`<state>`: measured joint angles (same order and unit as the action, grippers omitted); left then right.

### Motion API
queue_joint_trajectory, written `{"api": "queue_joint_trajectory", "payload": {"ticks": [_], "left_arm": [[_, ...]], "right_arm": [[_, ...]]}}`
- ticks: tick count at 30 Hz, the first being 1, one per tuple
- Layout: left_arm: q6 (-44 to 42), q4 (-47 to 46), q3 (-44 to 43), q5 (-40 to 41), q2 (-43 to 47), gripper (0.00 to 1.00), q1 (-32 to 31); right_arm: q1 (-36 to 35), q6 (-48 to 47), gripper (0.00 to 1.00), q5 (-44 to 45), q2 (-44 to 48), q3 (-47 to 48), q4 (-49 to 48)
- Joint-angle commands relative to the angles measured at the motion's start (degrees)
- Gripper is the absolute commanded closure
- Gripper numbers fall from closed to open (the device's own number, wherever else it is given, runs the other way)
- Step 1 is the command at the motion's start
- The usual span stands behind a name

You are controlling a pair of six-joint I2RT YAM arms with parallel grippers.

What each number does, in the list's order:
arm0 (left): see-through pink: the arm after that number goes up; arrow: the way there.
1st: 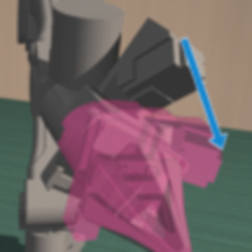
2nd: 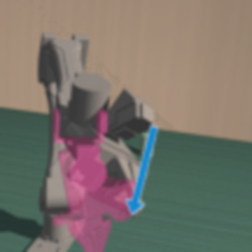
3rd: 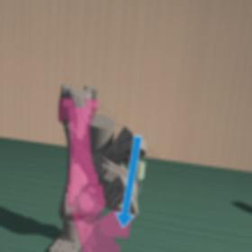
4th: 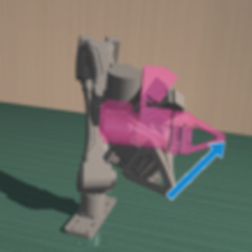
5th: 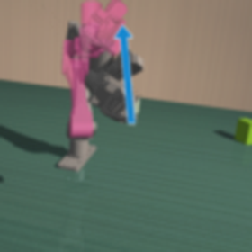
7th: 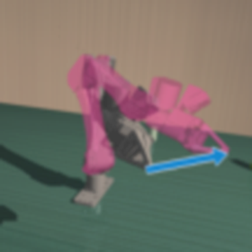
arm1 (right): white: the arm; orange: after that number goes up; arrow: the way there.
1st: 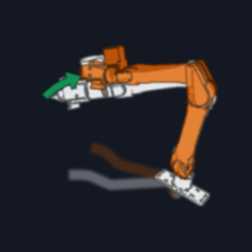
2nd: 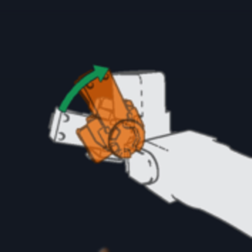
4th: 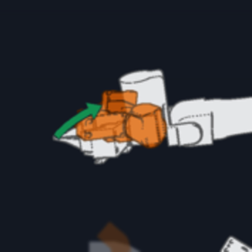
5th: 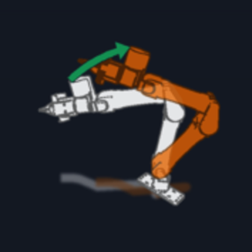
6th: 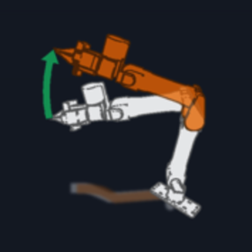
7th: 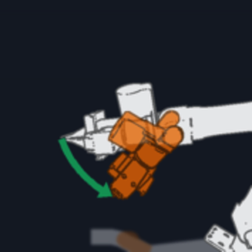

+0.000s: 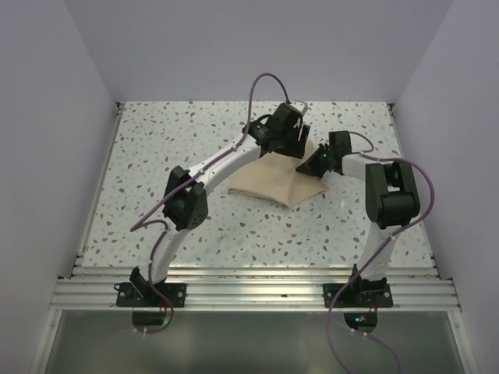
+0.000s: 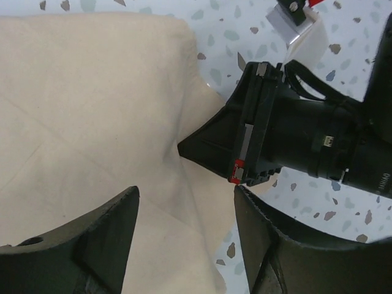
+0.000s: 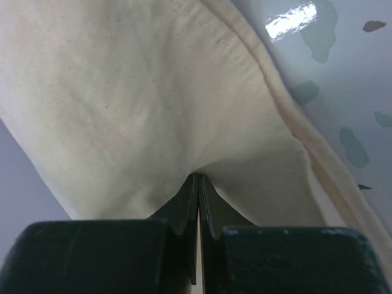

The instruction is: Prepare the surgical pack

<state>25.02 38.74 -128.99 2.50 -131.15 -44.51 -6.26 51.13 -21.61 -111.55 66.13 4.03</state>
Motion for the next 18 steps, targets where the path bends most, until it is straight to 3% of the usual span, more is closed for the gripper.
{"api": "queue_joint_trajectory", "payload": {"ticks": [1,10,14,18], "left_arm": [[1.3,0.4,-1.5,-1.4,-3.7,0.33,-1.2],[1.5,5.0,-3.0,3.6,-8.7,0.36,-3.1],[1.5,5.2,-4.7,5.1,-9.4,0.45,-3.4],[0.7,6.6,-6.3,8.7,-9.4,0.46,-4.4]], "right_arm": [[-0.6,0.0,1.0,-0.1,-1.6,0.4,-0.6],[-0.5,-0.9,1.0,0.4,-2.7,-4.3,-2.5],[-0.5,-1.0,1.0,0.3,-2.4,-5.6,-2.9],[-0.6,-1.4,1.0,0.1,-2.6,-5.6,-2.6]]}}
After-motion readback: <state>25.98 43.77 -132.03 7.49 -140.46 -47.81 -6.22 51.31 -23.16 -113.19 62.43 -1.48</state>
